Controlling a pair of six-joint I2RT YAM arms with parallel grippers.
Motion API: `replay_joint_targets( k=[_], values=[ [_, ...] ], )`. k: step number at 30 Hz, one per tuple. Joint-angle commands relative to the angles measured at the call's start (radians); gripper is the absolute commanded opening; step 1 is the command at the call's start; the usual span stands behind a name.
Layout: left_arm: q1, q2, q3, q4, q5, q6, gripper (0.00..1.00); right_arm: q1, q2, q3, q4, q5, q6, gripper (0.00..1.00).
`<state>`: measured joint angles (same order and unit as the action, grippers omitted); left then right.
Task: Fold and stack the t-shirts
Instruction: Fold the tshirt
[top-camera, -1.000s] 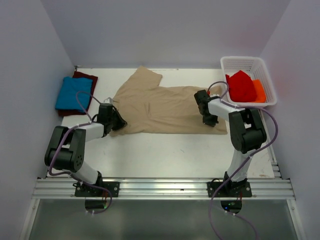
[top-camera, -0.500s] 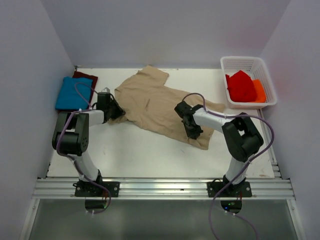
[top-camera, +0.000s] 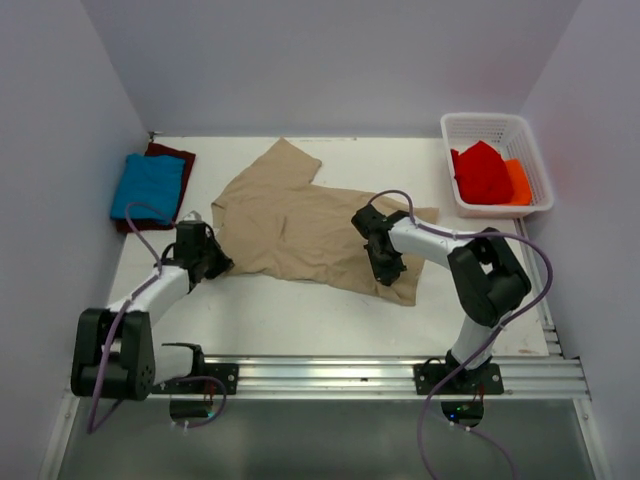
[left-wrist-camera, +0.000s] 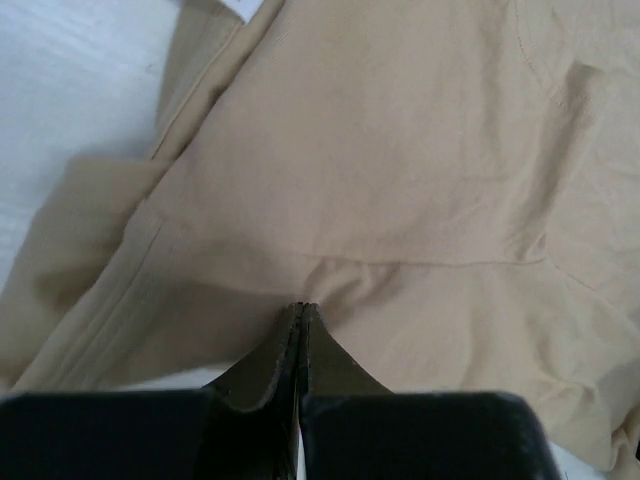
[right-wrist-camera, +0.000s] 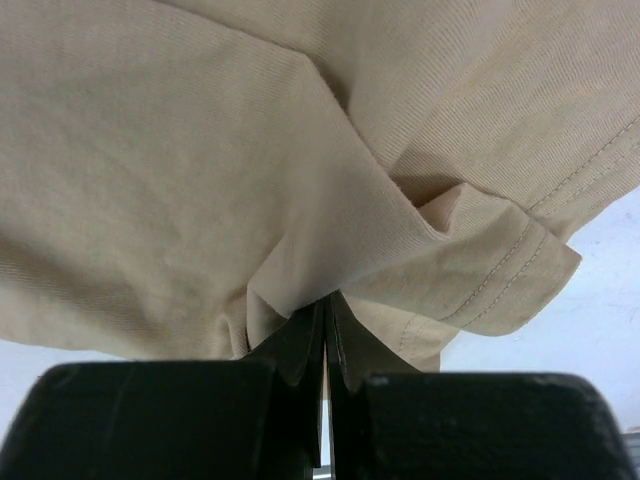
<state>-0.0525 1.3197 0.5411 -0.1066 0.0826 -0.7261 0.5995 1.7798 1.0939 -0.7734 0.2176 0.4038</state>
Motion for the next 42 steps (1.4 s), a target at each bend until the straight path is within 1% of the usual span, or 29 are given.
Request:
replay_joint_targets(
  k=[1, 2, 4, 5, 9, 10, 12, 13, 14, 18, 19, 20, 21, 23, 25, 26, 28, 30, 36, 40, 42],
  values=[
    [0.008, -0.173, -0.021, -0.151, -0.110, -0.019, 0.00, 0.014, 0.055, -0.014, -0.081, -0.112, 0.035, 0.00],
    [0.008, -0.203, -0.017, -0.203, -0.130, -0.019, 0.00, 0.013, 0.053, -0.005, -0.089, -0.109, 0.035, 0.00],
    [0.008, -0.276, 0.005, -0.255, -0.144, -0.018, 0.00, 0.013, 0.047, 0.014, -0.105, -0.092, 0.036, 0.00],
    [0.008, -0.293, 0.013, -0.302, -0.145, -0.018, 0.00, 0.013, 0.040, 0.014, -0.109, -0.093, 0.038, 0.00],
    [0.008, -0.356, 0.004, -0.390, -0.127, -0.018, 0.00, 0.013, 0.007, -0.011, -0.118, -0.089, 0.053, 0.00],
    [0.008, -0.384, -0.007, -0.386, -0.116, -0.012, 0.00, 0.013, 0.001, -0.018, -0.119, -0.080, 0.061, 0.00],
    [0.008, -0.413, -0.055, -0.326, -0.093, 0.030, 0.00, 0.013, -0.016, -0.034, -0.107, -0.077, 0.066, 0.00],
    [0.008, -0.425, -0.069, -0.252, -0.087, 0.039, 0.00, 0.013, -0.016, -0.035, -0.103, -0.080, 0.066, 0.00],
    [0.008, -0.424, -0.084, -0.214, -0.045, 0.060, 0.00, 0.013, -0.013, -0.037, -0.101, -0.081, 0.064, 0.00],
    [0.008, -0.346, -0.038, -0.059, 0.014, 0.094, 0.00, 0.013, 0.015, -0.038, -0.080, -0.080, 0.055, 0.00],
    [0.008, -0.300, -0.023, -0.030, 0.022, 0.102, 0.00, 0.013, 0.036, -0.037, -0.078, -0.078, 0.055, 0.00],
    [0.008, -0.271, 0.023, 0.022, 0.031, 0.131, 0.00, 0.013, 0.046, -0.035, -0.073, -0.078, 0.053, 0.00],
    [0.008, -0.242, 0.048, 0.037, 0.031, 0.136, 0.00, 0.013, 0.053, -0.037, -0.067, -0.083, 0.053, 0.00],
    [0.008, -0.151, 0.107, 0.090, 0.045, 0.142, 0.00, 0.013, 0.064, -0.040, -0.058, -0.086, 0.056, 0.00],
    [0.008, -0.062, 0.131, 0.149, 0.048, 0.129, 0.00, 0.013, 0.066, -0.048, -0.049, -0.092, 0.058, 0.00],
    [0.008, -0.033, 0.147, 0.195, 0.068, 0.125, 0.00, 0.013, 0.066, -0.046, -0.047, -0.092, 0.058, 0.00],
    [0.008, 0.047, 0.164, 0.235, 0.075, 0.119, 0.00, 0.013, 0.059, -0.048, -0.047, -0.090, 0.059, 0.00],
    [0.008, 0.087, 0.171, 0.266, 0.085, 0.113, 0.00, 0.013, 0.053, -0.045, -0.053, -0.087, 0.058, 0.00],
    [0.008, 0.191, 0.152, 0.251, 0.052, 0.093, 0.00, 0.013, 0.020, -0.029, -0.069, -0.084, 0.061, 0.00],
    [0.008, 0.259, 0.148, 0.190, 0.051, 0.082, 0.00, 0.013, 0.017, -0.019, -0.079, -0.063, 0.059, 0.00],
    [0.008, 0.266, 0.138, 0.153, 0.023, 0.070, 0.00, 0.013, 0.015, -0.019, -0.084, -0.057, 0.058, 0.00]
  ],
)
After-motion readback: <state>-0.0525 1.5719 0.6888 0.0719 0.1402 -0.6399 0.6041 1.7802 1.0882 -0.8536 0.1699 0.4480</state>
